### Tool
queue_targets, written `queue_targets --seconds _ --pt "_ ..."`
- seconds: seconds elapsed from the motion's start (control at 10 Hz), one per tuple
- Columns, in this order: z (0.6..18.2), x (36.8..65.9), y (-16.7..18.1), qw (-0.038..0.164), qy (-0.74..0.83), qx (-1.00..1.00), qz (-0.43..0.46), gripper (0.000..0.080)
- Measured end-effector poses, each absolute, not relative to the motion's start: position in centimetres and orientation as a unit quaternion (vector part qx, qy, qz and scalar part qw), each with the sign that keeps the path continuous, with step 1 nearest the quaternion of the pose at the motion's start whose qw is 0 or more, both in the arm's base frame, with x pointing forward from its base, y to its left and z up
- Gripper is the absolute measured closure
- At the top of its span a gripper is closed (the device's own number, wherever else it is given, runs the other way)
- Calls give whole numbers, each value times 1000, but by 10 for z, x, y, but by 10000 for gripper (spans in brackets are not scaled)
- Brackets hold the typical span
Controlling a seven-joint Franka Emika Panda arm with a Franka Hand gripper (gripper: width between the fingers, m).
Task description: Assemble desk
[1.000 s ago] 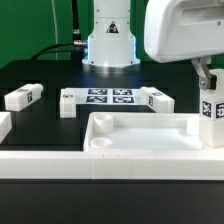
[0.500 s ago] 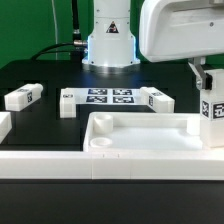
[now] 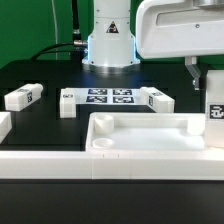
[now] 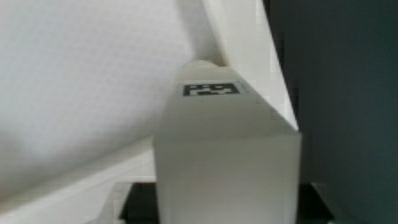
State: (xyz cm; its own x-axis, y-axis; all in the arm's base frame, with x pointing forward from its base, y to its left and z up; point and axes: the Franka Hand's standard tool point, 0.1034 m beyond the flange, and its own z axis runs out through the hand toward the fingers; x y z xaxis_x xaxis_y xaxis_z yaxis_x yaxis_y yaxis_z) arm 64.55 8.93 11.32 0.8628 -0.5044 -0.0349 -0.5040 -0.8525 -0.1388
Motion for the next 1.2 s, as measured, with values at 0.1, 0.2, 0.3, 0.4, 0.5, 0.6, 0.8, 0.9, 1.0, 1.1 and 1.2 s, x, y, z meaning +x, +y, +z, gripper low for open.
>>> queue_targets --seconds 0.1,0.2,0.3,0.4,0.5,0.6,0.8,0.9,1.0,1.1,1.2 --pt "113 645 89 71 321 -944 3 510" --pt "112 645 87 71 372 -925 7 510" --pt "112 645 87 71 408 -910 10 509" --pt "112 645 86 74 444 -893 15 509" --pt "112 645 85 72 489 -869 20 509" --pt "112 645 86 72 497 -864 22 509" --pt "111 644 86 72 503 -861 22 408" --pt "111 644 86 72 486 -871 21 259" --pt "112 643 89 70 467 -881 24 183" --pt "113 640 92 58 406 -911 35 160" --pt "116 641 95 59 370 -926 37 160"
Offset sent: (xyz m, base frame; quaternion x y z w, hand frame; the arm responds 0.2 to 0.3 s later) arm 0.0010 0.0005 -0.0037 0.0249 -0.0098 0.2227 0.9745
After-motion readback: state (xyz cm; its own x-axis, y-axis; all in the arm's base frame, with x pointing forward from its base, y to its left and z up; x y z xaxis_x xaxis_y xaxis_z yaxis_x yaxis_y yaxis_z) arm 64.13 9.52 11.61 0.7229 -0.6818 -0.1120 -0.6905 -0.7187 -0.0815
